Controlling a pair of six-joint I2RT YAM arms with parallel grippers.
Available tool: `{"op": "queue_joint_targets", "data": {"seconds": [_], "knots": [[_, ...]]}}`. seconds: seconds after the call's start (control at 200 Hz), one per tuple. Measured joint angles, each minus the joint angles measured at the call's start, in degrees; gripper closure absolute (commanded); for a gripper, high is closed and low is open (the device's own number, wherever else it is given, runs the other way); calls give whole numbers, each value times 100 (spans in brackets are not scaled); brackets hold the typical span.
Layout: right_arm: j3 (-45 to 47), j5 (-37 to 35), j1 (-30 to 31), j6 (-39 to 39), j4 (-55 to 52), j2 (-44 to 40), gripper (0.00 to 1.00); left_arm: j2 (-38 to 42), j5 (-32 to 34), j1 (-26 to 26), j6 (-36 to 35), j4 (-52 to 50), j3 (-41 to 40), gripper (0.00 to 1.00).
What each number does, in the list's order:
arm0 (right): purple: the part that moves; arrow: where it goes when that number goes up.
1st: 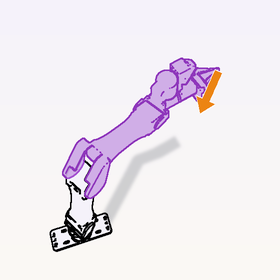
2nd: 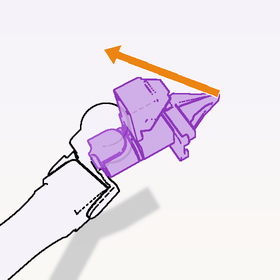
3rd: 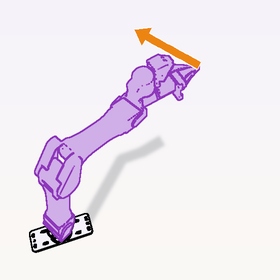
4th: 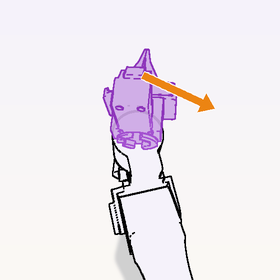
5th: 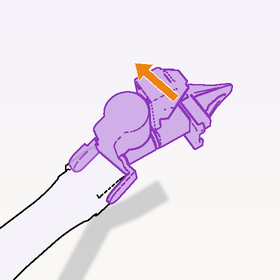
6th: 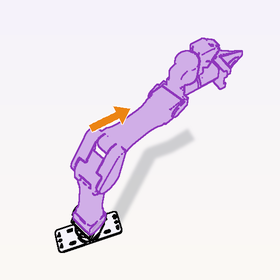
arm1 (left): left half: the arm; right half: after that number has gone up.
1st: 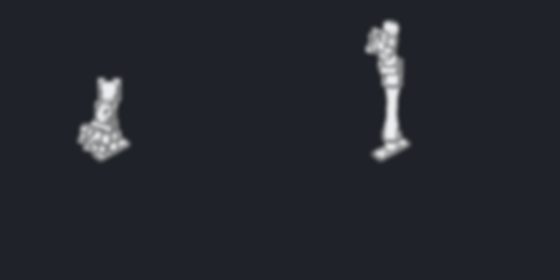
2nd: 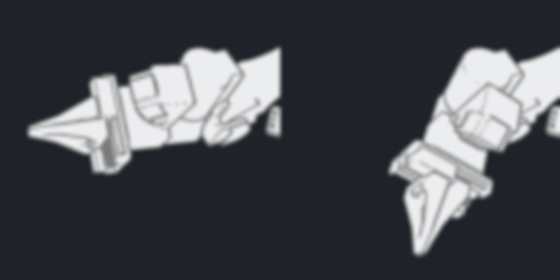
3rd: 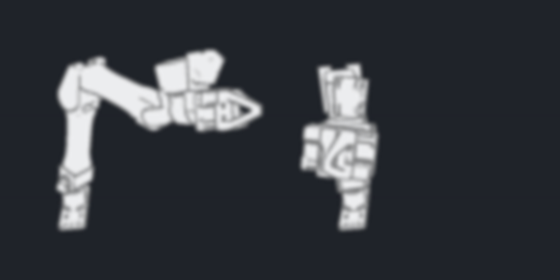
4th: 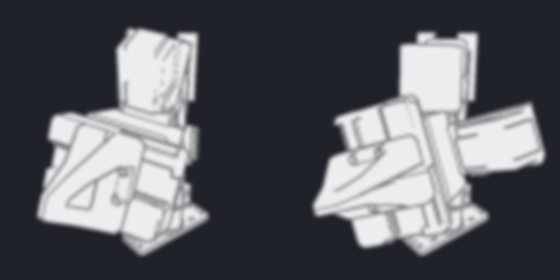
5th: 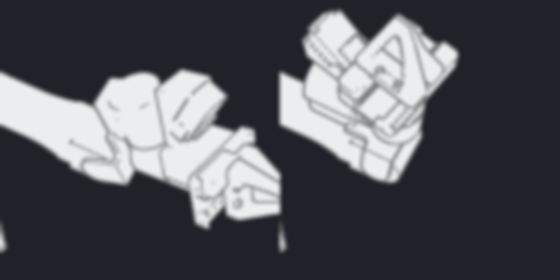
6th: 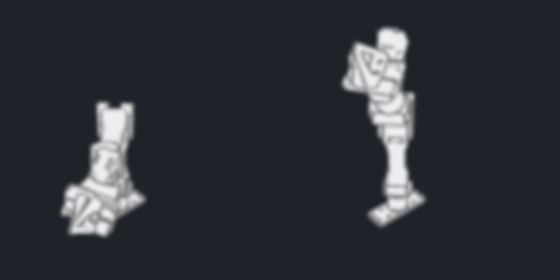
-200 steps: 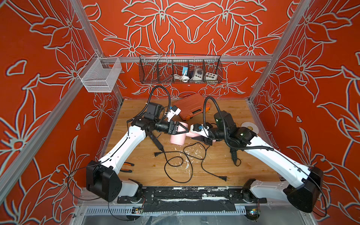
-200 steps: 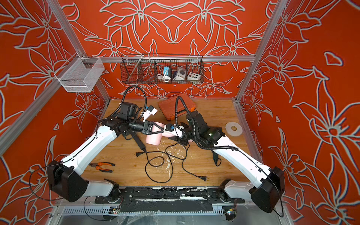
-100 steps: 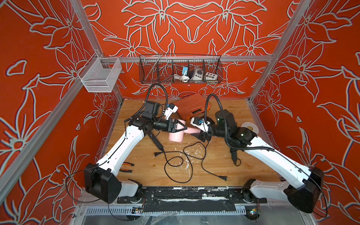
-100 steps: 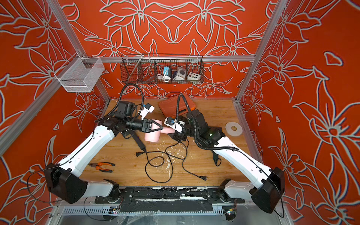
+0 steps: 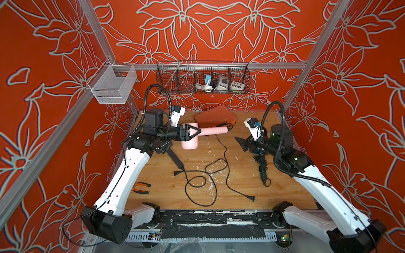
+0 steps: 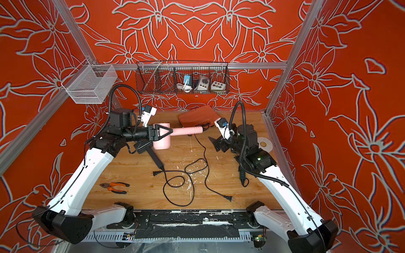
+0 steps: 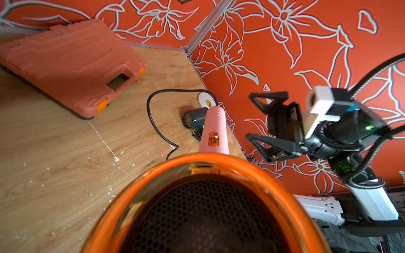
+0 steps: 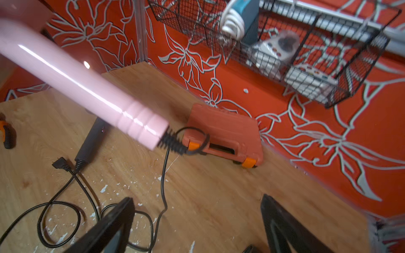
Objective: Wrap the cord around the hair dryer
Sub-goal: Pick up the hair dryer from the center of the board, then wrap the power cord around the hair dryer.
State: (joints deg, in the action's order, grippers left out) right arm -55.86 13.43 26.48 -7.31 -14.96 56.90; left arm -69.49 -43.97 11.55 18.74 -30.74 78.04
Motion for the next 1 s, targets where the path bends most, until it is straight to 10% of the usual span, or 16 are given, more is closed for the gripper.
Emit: {"op": "queue_joint_targets", "data": {"seconds": [0.47, 1.001], "knots": [[1259, 343, -35, 1502, 59, 1154, 20, -109, 160, -31, 79, 223, 833, 100], [369, 367, -37, 2085, 481, 3657, 36, -114, 81, -31, 216, 299, 822, 100]]}}
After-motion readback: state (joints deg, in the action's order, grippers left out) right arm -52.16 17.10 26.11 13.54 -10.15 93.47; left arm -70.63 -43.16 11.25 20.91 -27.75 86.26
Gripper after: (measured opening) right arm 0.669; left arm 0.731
